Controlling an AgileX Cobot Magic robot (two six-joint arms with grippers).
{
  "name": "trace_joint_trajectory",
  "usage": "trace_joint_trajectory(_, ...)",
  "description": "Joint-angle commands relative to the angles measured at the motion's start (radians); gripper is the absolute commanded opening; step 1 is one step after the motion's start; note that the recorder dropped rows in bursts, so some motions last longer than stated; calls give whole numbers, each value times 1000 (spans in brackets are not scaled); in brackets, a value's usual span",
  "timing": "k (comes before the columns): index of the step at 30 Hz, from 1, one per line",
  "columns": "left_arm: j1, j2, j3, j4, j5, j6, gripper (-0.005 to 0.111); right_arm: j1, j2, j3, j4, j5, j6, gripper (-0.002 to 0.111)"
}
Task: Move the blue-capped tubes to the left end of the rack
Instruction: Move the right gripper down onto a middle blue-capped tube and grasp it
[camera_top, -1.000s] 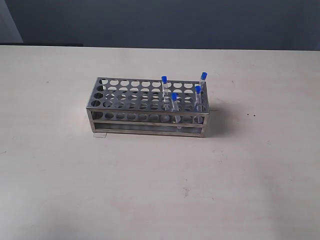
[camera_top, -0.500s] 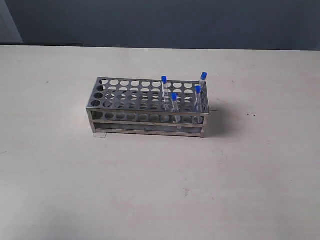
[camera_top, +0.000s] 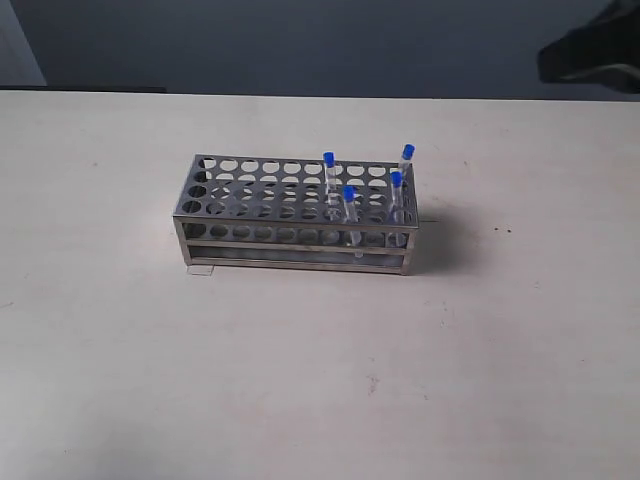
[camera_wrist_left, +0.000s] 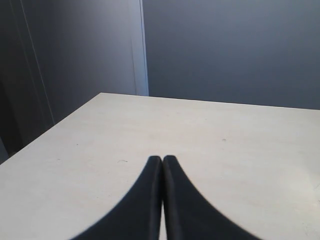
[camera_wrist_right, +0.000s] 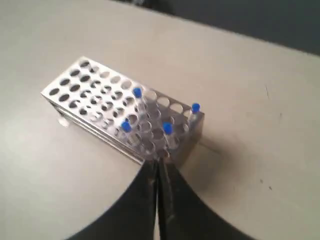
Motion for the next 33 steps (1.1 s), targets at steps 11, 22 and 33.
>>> trace_joint_trajectory(11, -6, 3, 3, -5, -3, -2, 0, 358, 581, -297, -467, -57, 294, 35)
trace_joint_trajectory(22, -6, 3, 3, -5, -3, -2, 0, 348, 681, -297, -615, -139, 418, 30)
trace_joint_trajectory(33, -6, 3, 3, -5, -3, -2, 0, 348, 773, -297, -736, -111, 530, 26)
